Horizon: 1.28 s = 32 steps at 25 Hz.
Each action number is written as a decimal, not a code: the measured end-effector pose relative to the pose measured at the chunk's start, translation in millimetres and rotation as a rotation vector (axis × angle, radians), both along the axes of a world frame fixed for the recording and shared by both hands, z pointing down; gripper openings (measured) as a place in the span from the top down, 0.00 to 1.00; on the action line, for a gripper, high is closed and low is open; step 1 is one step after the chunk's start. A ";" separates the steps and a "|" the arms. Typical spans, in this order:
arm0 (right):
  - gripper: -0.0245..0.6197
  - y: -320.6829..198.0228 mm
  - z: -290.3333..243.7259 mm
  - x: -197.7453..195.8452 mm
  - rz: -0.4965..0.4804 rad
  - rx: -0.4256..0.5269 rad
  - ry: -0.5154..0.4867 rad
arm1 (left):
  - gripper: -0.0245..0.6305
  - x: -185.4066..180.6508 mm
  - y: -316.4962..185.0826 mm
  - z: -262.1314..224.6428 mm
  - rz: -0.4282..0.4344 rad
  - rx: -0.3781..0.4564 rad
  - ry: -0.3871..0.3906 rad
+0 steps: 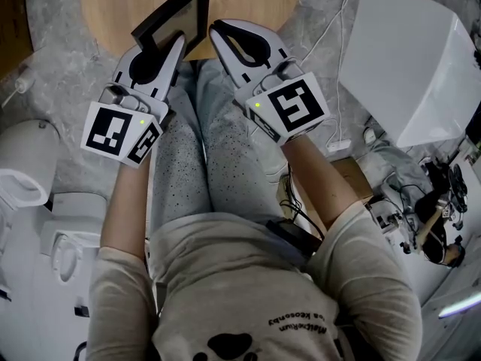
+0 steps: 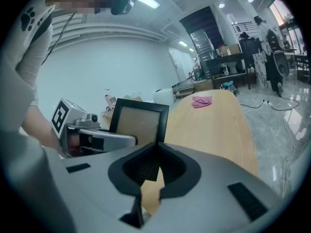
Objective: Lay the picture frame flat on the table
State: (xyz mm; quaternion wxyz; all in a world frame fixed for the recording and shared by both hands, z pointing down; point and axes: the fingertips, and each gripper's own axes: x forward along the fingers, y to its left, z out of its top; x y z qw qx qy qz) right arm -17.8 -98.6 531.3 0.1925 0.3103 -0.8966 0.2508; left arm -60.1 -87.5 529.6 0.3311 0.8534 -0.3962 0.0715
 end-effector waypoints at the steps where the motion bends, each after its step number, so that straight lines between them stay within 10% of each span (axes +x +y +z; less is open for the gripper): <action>1: 0.93 0.9 4.6 -0.2 -0.002 -0.016 0.000 | 0.94 -0.2 -0.7 2.3 0.000 -0.003 0.002; 12: 0.76 2.7 49.6 4.1 -0.067 -0.071 0.025 | 0.94 2.5 -0.1 29.8 0.044 -0.024 -0.008; 32: 0.83 13.4 53.4 -1.9 -0.103 -0.172 -0.142 | 0.94 8.4 15.3 29.0 0.218 0.018 0.116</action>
